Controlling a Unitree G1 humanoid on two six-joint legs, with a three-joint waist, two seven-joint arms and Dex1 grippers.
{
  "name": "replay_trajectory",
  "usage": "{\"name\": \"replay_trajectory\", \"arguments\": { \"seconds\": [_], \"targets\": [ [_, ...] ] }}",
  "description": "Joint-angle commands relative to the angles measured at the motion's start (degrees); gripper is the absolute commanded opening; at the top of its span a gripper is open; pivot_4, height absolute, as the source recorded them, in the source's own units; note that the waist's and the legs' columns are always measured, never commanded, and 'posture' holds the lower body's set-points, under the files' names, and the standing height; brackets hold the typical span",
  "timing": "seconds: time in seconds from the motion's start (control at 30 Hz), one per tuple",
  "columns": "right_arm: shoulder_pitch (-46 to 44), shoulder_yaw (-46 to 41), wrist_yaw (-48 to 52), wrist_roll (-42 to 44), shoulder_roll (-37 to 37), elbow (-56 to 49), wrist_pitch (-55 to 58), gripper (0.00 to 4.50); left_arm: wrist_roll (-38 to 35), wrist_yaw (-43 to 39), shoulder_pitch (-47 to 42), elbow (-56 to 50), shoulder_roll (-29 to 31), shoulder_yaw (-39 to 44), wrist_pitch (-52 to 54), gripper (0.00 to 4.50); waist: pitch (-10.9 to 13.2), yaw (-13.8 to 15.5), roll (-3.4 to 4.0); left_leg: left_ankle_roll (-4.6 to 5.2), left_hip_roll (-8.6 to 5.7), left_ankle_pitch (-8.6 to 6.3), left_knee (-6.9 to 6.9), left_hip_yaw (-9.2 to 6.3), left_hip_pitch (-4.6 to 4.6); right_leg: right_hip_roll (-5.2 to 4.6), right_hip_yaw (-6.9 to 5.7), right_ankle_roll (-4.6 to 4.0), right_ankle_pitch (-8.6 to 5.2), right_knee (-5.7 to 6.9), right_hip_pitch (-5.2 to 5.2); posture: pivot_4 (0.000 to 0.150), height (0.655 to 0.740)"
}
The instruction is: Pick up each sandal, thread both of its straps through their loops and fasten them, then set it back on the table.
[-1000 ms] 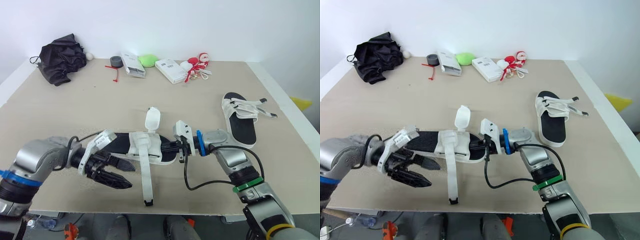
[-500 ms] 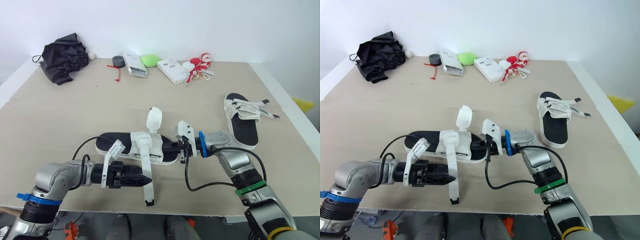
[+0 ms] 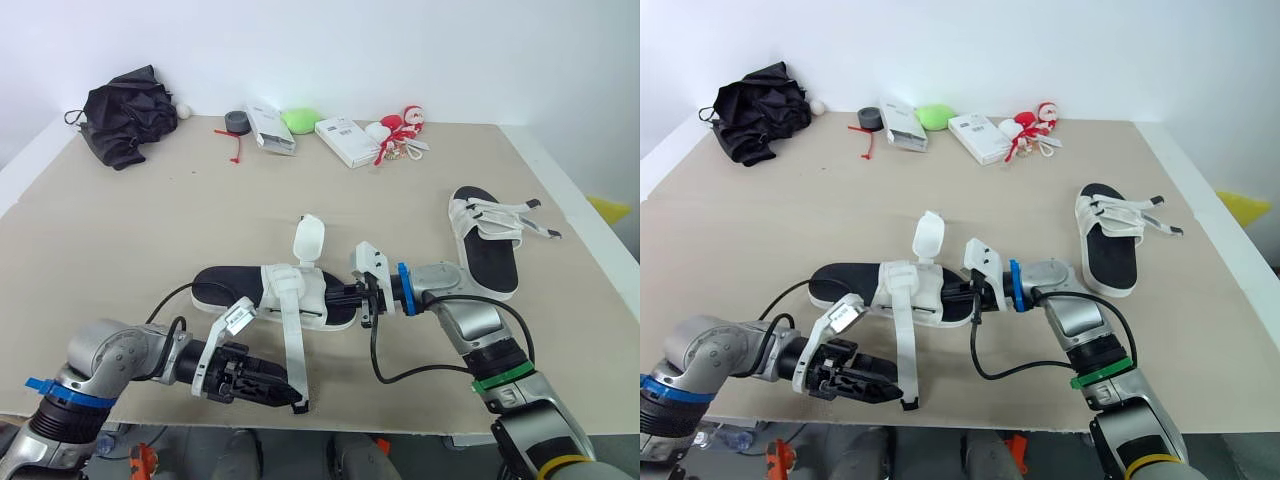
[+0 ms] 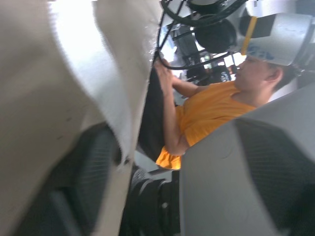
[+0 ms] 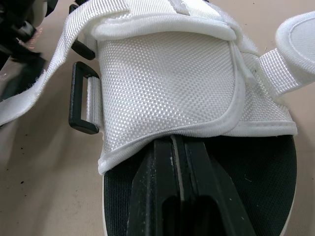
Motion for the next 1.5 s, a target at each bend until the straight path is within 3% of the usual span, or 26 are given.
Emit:
{"name": "replay_trajectory", "arguments": {
  "seconds": [0.03, 0.07, 0.17, 0.23, 0.5, 0.8, 0.9, 1.07, 1.33, 1.5],
  "targets": [
    [1.05, 2.49, 0.49, -1.52, -0.92, 1.39, 1.46, 0.00, -1.57, 0.31, -0.21, -0.17, -0.27, 0.19, 1.10, 2.16, 0.00, -0.01, 0.00, 0.00, 0.00, 0.00, 0.00, 0.00, 0.00, 0.00, 0.00, 0.00, 0.00, 0.00, 0.00, 0.150, 0.7380],
    [1.00, 2.48, 0.55, -1.49, -0.97, 1.35, 1.53, 0.00, -1.72, 0.43, -0.21, -0.08, -0.45, 0.22, 1.23, 1.96, 0.00, -0.01, 0.00, 0.00, 0.00, 0.00, 0.00, -0.01, 0.00, 0.01, 0.00, 0.00, 0.00, 0.00, 0.00, 0.150, 0.7380],
    [1.04, 2.45, 0.69, -1.48, -1.26, 1.05, 1.75, 0.00, -2.40, 1.13, 0.07, 0.27, -1.72, 0.61, 1.34, 0.48, 0.00, 0.00, 0.00, 0.00, 0.00, 0.00, 0.00, 0.00, 0.00, 0.00, 0.00, 0.00, 0.00, 0.00, 0.00, 0.150, 0.7380],
    [1.15, 2.39, 0.77, -1.41, -1.52, 0.66, 1.98, 0.00, -2.72, 1.56, -0.01, 0.82, -2.62, 0.92, 1.45, 0.06, 0.00, 0.03, 0.00, 0.00, -0.02, 0.00, 0.00, 0.00, 0.00, -0.02, 0.00, 0.00, 0.00, 0.00, 0.00, 0.150, 0.7380],
    [0.91, 2.07, 0.94, -1.22, -2.17, 0.66, 2.28, 0.00, -4.47, 3.22, -1.68, 2.87, -3.42, 2.89, 3.21, 0.06, 0.00, 0.16, 0.00, 0.00, -0.04, 0.00, 0.02, -0.01, -0.02, -0.04, -0.01, 0.01, 0.00, 0.00, 0.01, 0.150, 0.7380],
    [0.02, 2.26, 1.07, -1.33, -1.63, 2.11, 1.54, 0.00, -8.13, -2.52, -11.20, 7.81, 4.58, 7.13, 7.52, 0.06, 0.02, 0.16, -0.01, 0.00, -0.03, 0.00, 0.02, -0.04, -0.09, -0.01, -0.05, 0.01, 0.00, 0.00, -0.05, 0.150, 0.7380],
    [-0.66, 2.60, 1.14, -1.54, -0.92, 3.46, 0.65, 0.00, -5.51, -10.23, -19.30, 11.61, 11.13, 4.65, 5.89, 0.06, 0.07, 0.11, -0.09, 0.00, -0.03, 0.00, 0.03, -0.05, -0.11, 0.01, -0.07, 0.00, 0.00, 0.00, -0.09, 0.150, 0.7380],
    [-1.37, 2.84, 1.02, -1.52, -0.18, 4.66, -0.17, 0.00, 2.23, -17.78, -25.19, 18.27, 14.32, -2.34, -0.45, 0.06, 0.07, -0.04, -0.03, -0.02, 0.00, 0.01, 0.01, -0.03, -0.11, 0.05, -0.06, -0.03, 0.02, 0.01, -0.12, 0.150, 0.7380],
    [-1.50, 2.85, 0.96, -1.44, 0.53, 5.12, -0.73, 0.00, 18.21, -31.42, -37.85, 40.10, 11.18, -15.30, -12.04, 0.06, 0.09, -0.14, -0.05, -0.02, 0.16, 0.02, 0.02, -0.06, -0.22, 0.31, -0.03, -0.15, 0.09, 0.03, -0.29, 0.150, 0.7380],
    [-1.28, 2.68, 0.92, -1.32, 0.56, 4.62, -0.50, 0.00, 18.92, -32.18, -42.05, 45.86, 8.28, -19.59, -14.30, 0.06, 0.09, -0.22, -0.05, -0.02, 0.24, 0.02, 0.01, -0.07, -0.40, 0.40, -0.02, -0.16, 0.10, 0.07, -0.47, 0.150, 0.7380]
  ]
}}
